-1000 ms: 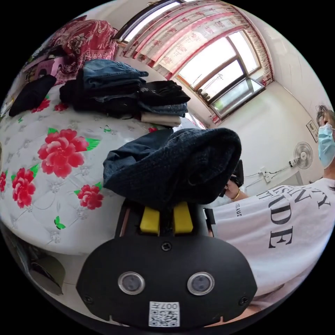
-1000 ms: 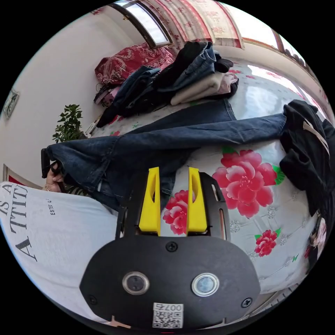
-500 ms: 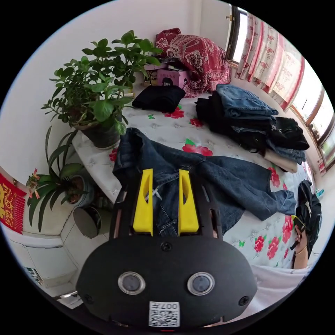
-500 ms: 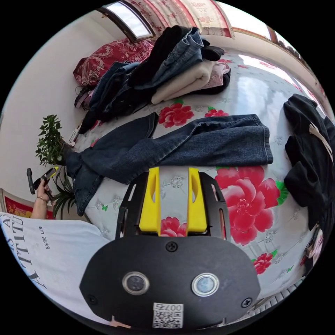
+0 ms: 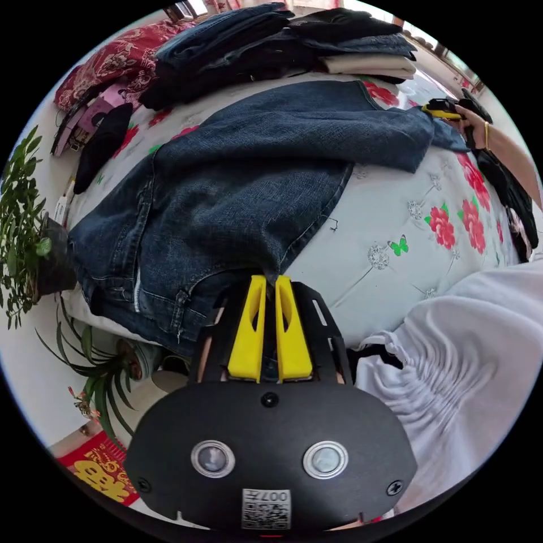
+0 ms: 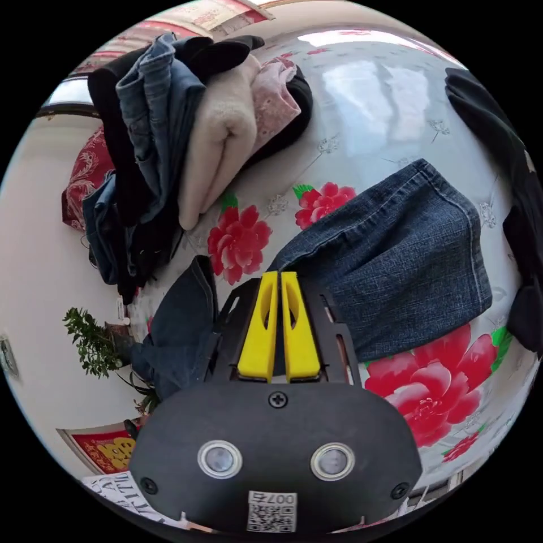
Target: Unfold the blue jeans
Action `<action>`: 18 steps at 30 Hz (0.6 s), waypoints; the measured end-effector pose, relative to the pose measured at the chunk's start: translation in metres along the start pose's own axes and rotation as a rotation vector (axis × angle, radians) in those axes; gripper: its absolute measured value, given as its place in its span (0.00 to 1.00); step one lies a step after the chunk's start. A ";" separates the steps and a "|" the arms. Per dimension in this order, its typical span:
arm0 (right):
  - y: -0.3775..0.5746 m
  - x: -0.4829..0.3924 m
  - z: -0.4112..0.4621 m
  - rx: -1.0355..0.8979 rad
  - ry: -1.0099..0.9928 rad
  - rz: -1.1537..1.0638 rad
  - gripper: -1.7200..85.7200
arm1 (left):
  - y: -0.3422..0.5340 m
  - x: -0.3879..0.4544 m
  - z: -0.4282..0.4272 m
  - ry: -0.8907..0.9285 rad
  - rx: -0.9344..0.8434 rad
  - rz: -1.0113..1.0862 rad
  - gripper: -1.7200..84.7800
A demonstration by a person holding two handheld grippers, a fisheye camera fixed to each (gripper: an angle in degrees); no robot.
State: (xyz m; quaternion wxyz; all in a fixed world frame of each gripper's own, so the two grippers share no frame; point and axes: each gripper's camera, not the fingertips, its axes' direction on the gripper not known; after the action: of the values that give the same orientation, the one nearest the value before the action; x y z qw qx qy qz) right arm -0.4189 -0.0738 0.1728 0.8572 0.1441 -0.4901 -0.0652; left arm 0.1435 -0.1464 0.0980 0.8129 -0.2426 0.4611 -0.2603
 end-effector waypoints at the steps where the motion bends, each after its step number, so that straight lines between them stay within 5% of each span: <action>1: 0.001 0.001 -0.019 0.072 -0.079 -0.005 0.03 | 0.003 -0.012 -0.007 0.049 -0.005 0.002 0.03; 4: 0.024 0.002 -0.096 0.277 -0.237 -0.093 0.02 | 0.033 -0.047 -0.048 0.119 0.079 -0.040 0.02; 8: 0.100 0.007 -0.177 0.410 -0.207 -0.249 0.02 | 0.083 -0.069 -0.090 0.166 0.100 0.061 0.02; 15: 0.244 0.080 -0.123 0.076 0.140 -0.043 0.06 | 0.138 -0.098 -0.037 0.328 -0.068 -0.077 0.05; 18: 0.276 0.094 -0.119 0.139 0.212 0.053 0.07 | 0.146 -0.089 -0.027 0.322 -0.062 -0.092 0.07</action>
State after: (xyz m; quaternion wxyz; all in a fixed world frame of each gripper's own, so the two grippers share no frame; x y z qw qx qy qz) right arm -0.2763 0.1862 0.2789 0.8935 0.1964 -0.4038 0.0070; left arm 0.1101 0.0162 0.0487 0.7077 -0.2437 0.5817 -0.3184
